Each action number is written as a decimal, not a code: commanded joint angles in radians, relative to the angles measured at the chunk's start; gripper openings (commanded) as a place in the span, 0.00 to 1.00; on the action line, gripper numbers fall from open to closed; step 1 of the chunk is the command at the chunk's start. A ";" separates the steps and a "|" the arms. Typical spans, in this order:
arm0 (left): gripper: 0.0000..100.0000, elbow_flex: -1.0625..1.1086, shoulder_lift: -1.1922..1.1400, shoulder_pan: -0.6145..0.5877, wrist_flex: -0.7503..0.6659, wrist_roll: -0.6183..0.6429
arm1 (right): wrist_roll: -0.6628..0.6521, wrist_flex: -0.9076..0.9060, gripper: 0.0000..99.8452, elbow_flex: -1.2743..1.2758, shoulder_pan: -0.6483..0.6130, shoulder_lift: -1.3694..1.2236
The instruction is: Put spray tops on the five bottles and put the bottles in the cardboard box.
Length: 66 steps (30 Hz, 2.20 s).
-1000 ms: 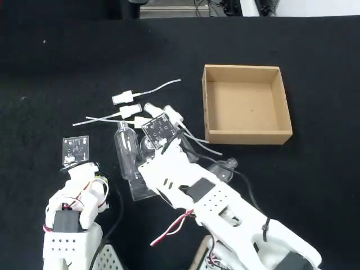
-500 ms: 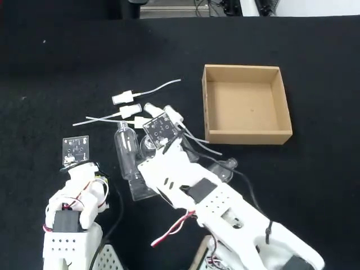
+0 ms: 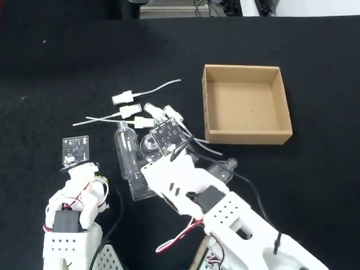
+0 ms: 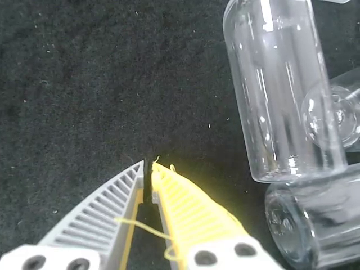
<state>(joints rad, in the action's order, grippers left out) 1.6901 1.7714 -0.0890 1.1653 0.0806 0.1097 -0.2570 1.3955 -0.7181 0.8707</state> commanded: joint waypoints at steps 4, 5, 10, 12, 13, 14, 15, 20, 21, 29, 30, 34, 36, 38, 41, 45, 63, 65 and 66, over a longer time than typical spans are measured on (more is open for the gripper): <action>0.03 0.013 -0.008 0.012 0.005 -0.003 | -0.002 -0.002 0.39 -0.007 -0.006 0.033; 0.03 0.013 -0.008 0.012 0.005 -0.003 | -0.002 -0.002 0.39 -0.007 -0.006 0.033; 0.03 0.013 -0.008 0.012 0.005 -0.003 | -0.002 0.000 0.39 -0.007 -0.006 0.033; 0.03 0.013 -0.008 0.012 0.005 -0.003 | -0.002 0.008 0.39 -0.007 -0.006 0.033; 0.03 0.013 -0.008 0.012 0.005 -0.003 | -0.002 0.025 0.39 -0.005 -0.006 0.033; 0.03 0.013 -0.008 0.012 0.005 -0.003 | -0.002 0.043 0.39 0.001 -0.006 0.033; 0.03 0.013 -0.008 0.012 0.005 -0.003 | -0.002 0.064 0.39 0.010 -0.006 0.033; 0.03 0.013 -0.008 0.012 0.005 -0.003 | -0.002 0.129 0.39 0.051 -0.006 0.033; 0.03 0.013 -0.008 0.012 0.005 -0.003 | -0.002 0.127 0.39 0.051 -0.006 0.033; 0.03 0.013 -0.008 0.012 0.005 -0.003 | -0.002 0.147 0.39 0.041 -0.006 0.033; 0.03 0.013 -0.008 0.012 0.005 -0.003 | -0.002 0.160 0.39 0.044 -0.006 0.033; 0.03 0.013 -0.008 0.012 0.005 -0.003 | -0.002 0.178 0.39 0.047 -0.006 0.031; 0.03 0.013 -0.008 0.012 0.005 -0.003 | -0.002 0.176 0.39 0.047 -0.006 0.031; 0.03 0.013 -0.008 0.012 0.005 -0.003 | -0.002 0.176 0.39 0.047 -0.006 0.031; 0.03 0.013 -0.008 0.012 0.005 -0.003 | -0.002 0.176 0.39 0.044 -0.006 0.031; 0.03 0.013 -0.008 0.012 0.005 -0.003 | -0.002 0.178 0.39 0.038 -0.006 0.031; 0.03 0.013 -0.008 0.010 0.005 -0.003 | -0.002 0.170 0.38 -0.079 -0.006 -0.154; 0.03 0.013 -0.008 0.010 0.005 -0.003 | -0.002 0.172 0.38 -0.079 -0.006 -0.154; 0.03 0.013 -0.008 0.010 0.005 -0.003 | -0.002 0.173 0.38 -0.079 -0.006 -0.154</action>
<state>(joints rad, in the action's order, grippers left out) 1.6901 1.7714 -0.0890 1.1653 0.0806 0.1097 -0.1097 1.3786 -0.7181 0.7204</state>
